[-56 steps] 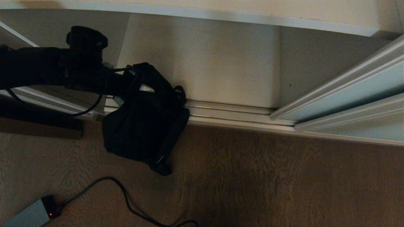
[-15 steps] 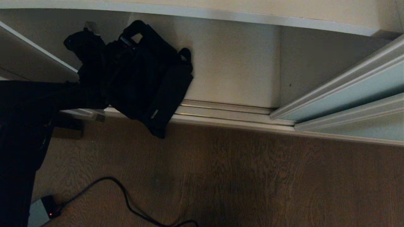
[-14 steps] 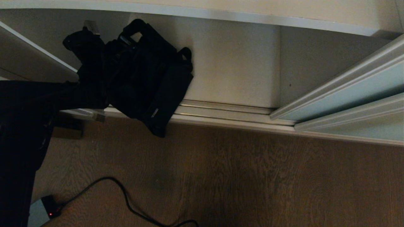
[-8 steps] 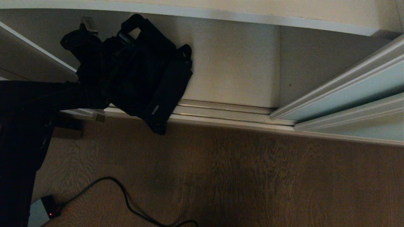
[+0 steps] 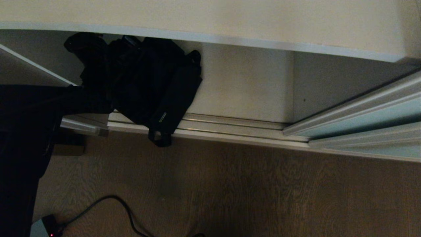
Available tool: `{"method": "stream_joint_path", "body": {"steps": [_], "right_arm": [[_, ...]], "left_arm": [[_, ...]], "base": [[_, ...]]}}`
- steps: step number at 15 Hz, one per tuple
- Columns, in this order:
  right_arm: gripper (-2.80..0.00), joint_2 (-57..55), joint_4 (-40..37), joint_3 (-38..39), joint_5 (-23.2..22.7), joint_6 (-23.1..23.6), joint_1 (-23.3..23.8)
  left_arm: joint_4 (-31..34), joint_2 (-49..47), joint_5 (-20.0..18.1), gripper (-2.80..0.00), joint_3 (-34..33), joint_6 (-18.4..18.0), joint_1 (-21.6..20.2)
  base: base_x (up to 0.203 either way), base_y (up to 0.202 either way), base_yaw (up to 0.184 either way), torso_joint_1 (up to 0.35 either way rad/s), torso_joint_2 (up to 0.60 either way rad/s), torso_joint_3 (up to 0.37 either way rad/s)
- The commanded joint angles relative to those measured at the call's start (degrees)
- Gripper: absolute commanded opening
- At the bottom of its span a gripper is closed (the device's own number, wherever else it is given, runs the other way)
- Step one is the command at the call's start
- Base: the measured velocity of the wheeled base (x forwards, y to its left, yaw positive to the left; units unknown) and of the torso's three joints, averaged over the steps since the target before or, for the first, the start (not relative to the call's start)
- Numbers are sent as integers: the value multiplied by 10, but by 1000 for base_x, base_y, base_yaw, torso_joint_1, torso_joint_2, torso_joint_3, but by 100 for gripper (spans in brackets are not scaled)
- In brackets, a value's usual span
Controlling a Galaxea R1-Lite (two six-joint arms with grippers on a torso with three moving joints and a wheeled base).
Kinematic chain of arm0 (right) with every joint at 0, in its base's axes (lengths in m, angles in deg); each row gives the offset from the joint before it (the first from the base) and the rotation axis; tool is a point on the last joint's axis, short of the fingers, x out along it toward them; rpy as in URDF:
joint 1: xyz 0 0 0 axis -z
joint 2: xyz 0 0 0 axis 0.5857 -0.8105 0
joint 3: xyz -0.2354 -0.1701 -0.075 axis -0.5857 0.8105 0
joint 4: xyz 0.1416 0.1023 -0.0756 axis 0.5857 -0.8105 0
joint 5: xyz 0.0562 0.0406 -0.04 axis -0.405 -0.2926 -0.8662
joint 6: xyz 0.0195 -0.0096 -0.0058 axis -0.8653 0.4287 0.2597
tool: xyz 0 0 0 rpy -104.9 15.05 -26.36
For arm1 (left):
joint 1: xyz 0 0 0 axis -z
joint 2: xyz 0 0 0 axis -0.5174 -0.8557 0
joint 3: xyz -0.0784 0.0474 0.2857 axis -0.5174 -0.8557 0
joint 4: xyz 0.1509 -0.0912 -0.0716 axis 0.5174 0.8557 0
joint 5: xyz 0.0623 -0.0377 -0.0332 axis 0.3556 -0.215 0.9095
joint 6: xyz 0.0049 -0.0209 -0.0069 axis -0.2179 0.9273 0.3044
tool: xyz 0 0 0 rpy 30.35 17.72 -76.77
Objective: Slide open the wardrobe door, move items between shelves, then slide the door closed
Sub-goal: Place the bag on the lower shelf
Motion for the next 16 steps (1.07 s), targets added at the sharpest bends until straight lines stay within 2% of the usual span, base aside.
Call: {"method": "stream_joint_path", "body": {"steps": [1, 4, 6, 10, 13, 16], "right_arm": [[-280, 2, 0, 1, 0, 0, 0], [-280, 2, 0, 1, 0, 0, 0], [-280, 2, 0, 1, 0, 0, 0], [-280, 2, 0, 1, 0, 0, 0], [-280, 2, 0, 1, 0, 0, 0], [-280, 2, 0, 1, 0, 0, 0]], "left_arm": [[-4, 2, -1, -280, -1, 2, 0], [-6, 3, 3, -280, -1, -1, -1], [-4, 1, 7, -280, -2, -32, 0], [-6, -7, 89, -280, -2, -133, 8], [-14, -15, 163, -280, -2, -149, 10], [-75, -19, 187, -280, -2, -152, 7]], "base": [[198, 0, 0, -2, 7, -2], [196, 0, 2, -1, 5, 3], [150, 0, 1, 6, 1, 2], [0, 0, 0, 0, 0, 0], [0, 0, 0, 0, 0, 0], [0, 0, 0, 0, 0, 0]]}}
